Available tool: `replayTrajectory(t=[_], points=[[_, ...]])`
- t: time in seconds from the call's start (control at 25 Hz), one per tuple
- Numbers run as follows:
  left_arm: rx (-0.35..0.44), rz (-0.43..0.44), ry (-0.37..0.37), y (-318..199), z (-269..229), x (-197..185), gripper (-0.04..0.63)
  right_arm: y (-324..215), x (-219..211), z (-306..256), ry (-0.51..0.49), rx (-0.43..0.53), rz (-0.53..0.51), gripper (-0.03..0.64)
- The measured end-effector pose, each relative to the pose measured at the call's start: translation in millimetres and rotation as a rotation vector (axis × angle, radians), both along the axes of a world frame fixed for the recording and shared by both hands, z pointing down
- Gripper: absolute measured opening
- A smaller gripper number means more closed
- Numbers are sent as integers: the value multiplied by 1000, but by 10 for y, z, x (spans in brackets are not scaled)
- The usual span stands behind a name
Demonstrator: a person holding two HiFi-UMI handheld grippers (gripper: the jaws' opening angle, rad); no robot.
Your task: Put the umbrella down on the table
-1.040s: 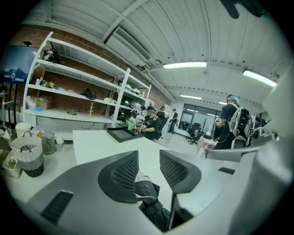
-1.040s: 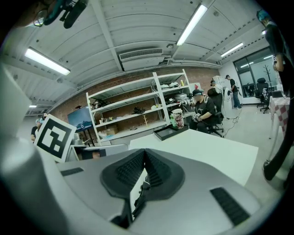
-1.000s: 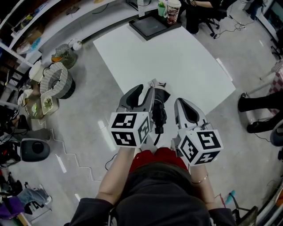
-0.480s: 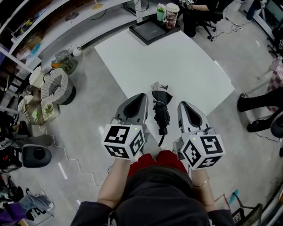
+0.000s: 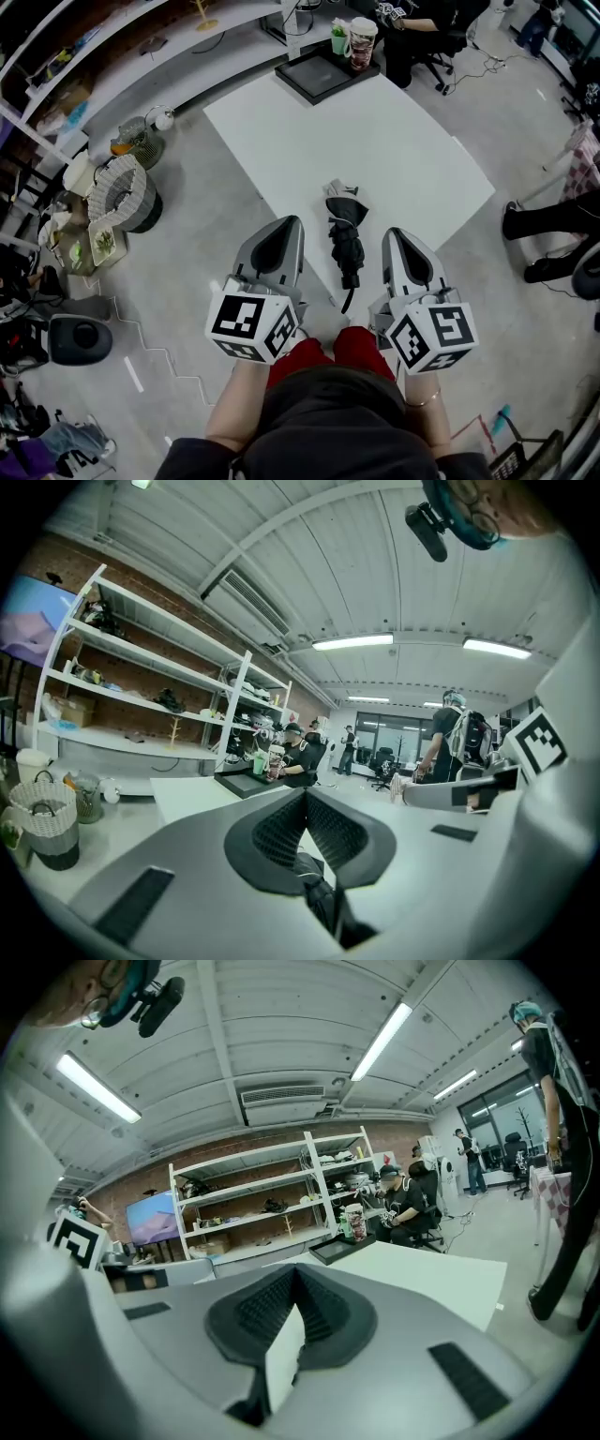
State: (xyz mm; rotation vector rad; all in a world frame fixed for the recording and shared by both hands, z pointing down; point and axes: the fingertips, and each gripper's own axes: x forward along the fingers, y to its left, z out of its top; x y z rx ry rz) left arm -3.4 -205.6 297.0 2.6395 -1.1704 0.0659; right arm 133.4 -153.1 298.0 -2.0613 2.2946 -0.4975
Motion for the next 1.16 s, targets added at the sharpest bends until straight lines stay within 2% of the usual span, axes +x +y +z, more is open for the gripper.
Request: replayTrajectory(t=[0.24,1.16], points=[[10,1,13,126,-65,-119,12,152,-12,-140,35,40,36,18],[15,25,2,548,-89,-476,12,536,-188,-235,19,92,68,18]])
